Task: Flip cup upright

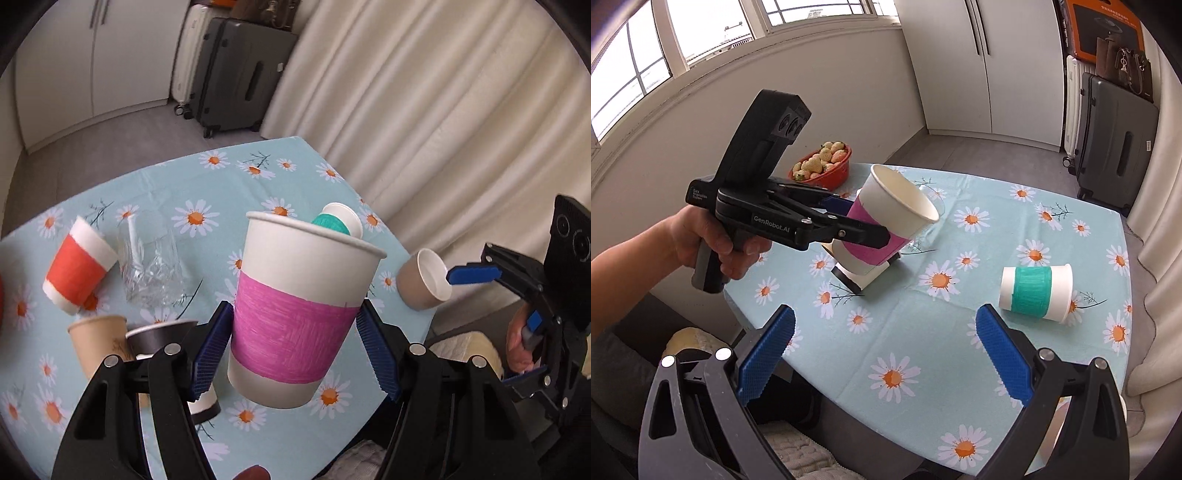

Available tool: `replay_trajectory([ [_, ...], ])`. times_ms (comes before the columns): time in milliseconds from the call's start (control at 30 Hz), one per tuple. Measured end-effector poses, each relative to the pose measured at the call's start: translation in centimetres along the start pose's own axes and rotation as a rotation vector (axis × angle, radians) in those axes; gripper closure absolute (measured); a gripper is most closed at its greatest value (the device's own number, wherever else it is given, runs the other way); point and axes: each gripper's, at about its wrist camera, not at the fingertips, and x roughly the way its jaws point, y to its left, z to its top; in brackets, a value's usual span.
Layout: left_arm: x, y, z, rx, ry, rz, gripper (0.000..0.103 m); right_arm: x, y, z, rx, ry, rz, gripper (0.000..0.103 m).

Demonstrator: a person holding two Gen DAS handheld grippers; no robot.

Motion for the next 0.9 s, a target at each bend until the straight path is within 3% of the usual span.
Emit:
replay_trajectory([
  [67,-0.6,0.8,-2.4,-0.151,-0.032,0.008,0.036,-0.4,0.1,-0.6,0.027,0.002,0.019,0.006],
  [233,-0.8,1.3,-8.1,-0.397,-0.052,0.002,0.036,-0.3,0.5,-2.1,0.090,0.028,0.073,0.006],
  [367,-0.3,2.8,-12.2,-0.644,-0.046,0.015,0.036,0.8,0.4,-3.2,0.158,0.060,0.158,0.006],
  [433,0.5,3.4,-13.7,-0.719,-0.028,0.027,0.036,2.0,0.2,-3.8,0.203,0.090,0.185,0.006],
  [600,1.7,4.2,-15.1,-0.776,-0.005,0.046,0.035,3.9,-0.3,-4.9,0.267,0.126,0.234,0.006],
  [733,2.2,4.6,-15.6,-0.763,-0.005,0.060,0.035,5.0,-0.6,-5.3,0.277,0.151,0.233,0.006],
  [900,2.6,4.4,-15.2,-0.718,-0.001,0.075,0.019,5.9,-1.0,-5.6,0.285,0.166,0.233,0.006],
])
